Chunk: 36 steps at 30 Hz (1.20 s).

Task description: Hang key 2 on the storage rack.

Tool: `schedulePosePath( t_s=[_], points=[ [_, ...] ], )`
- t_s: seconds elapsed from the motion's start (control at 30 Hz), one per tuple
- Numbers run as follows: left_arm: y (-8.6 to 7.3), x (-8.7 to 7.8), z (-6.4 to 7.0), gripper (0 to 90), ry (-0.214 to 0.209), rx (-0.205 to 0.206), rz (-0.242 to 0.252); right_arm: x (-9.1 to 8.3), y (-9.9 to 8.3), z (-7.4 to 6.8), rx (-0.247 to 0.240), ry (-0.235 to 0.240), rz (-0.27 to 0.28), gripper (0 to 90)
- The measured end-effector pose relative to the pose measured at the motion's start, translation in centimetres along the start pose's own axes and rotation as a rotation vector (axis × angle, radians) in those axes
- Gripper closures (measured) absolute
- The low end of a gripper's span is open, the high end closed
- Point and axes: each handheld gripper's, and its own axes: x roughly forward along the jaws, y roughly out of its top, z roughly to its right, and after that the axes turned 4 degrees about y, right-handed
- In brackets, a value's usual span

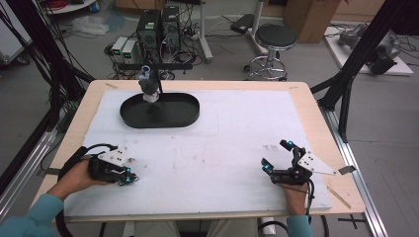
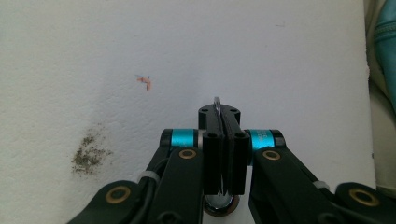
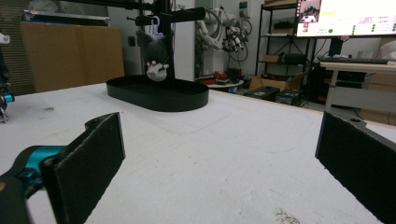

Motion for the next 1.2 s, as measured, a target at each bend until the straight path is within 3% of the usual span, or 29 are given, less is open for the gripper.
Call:
schedulePosePath(
  t_s=[0.2,0.57,0.73,0.77,0.93,1.2],
  points=[
    [0.1,-0.3,-0.1,88.2,0.026,-0.007,0.013,0.0,0.0,0.0,-0.001,0.0,-0.001,0.6],
    [-0.1,-1.9,-0.5,88.4,0.082,-0.085,0.136,0.0,0.0,0.0,0.003,0.0,-0.002,0.6],
    [0.0,-2.8,-0.8,88.4,0.115,-0.133,0.233,0.0,0.0,0.0,-0.001,0.0,0.0,0.6],
    [0.1,-3.1,-0.9,88.5,0.121,-0.149,0.281,0.0,0.0,0.0,0.002,0.0,-0.002,0.6],
    [0.4,-3.8,-1.2,88.4,0.132,-0.181,0.347,0.0,0.0,0.0,0.002,0.0,-0.002,0.6],
    [1.2,-4.9,-1.9,88.5,0.164,-0.209,0.409,0.0,0.0,0.0,0.004,-0.001,-0.001,0.6]
  ],
)
